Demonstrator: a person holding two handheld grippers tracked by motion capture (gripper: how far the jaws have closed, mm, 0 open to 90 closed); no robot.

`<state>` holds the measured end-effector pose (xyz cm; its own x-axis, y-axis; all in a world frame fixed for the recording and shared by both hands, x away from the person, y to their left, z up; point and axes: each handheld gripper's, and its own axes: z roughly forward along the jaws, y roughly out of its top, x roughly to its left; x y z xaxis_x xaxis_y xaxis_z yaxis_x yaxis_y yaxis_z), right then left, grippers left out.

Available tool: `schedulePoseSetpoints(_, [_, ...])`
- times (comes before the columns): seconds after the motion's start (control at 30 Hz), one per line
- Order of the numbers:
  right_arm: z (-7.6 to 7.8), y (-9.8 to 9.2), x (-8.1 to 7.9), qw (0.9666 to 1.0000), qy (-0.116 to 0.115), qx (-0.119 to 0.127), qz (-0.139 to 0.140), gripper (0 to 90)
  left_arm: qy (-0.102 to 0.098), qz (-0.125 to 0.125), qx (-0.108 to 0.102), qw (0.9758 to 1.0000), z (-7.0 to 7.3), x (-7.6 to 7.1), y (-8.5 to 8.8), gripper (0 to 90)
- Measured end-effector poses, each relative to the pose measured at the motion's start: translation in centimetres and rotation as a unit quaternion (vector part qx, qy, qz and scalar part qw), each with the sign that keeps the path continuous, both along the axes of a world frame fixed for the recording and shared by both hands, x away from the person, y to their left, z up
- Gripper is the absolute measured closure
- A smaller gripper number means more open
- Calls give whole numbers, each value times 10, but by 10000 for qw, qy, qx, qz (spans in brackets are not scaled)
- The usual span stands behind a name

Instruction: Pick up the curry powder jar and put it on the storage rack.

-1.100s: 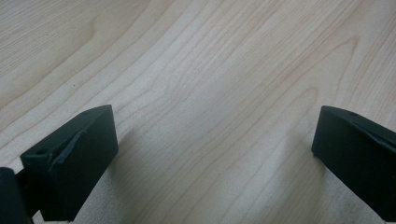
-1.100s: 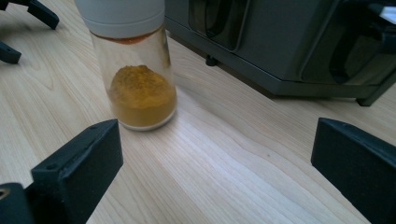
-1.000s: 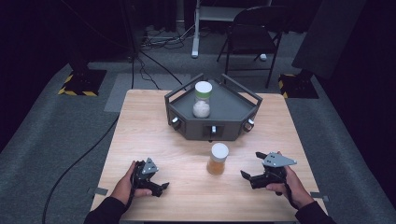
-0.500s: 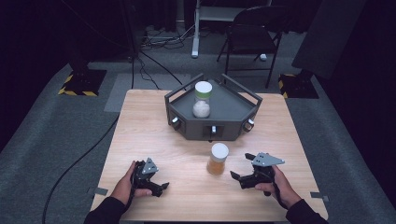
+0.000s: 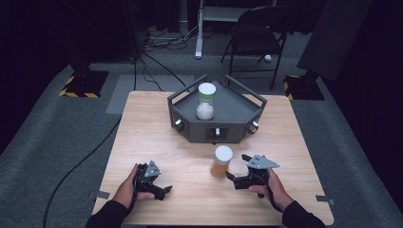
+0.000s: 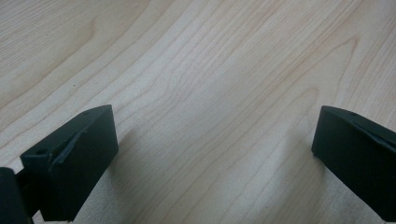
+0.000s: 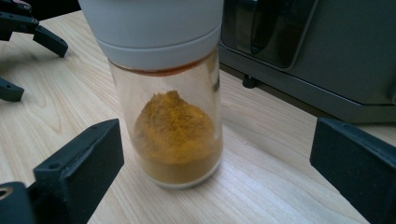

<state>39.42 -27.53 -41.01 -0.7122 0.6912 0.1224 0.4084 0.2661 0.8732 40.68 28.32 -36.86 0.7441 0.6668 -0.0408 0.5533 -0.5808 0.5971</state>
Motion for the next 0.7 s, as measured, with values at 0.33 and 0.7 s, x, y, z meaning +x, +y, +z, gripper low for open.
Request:
schedulePoseSetpoints(0.33, [-2,18,1,9999,-22,111,-75,30,-1,1,0,10000,0,0,0,3])
schedulePoseSetpoints(0.7, [-6,35,3,9994,-51,200,-277,39,0,0,0,10000,0,0,0,3])
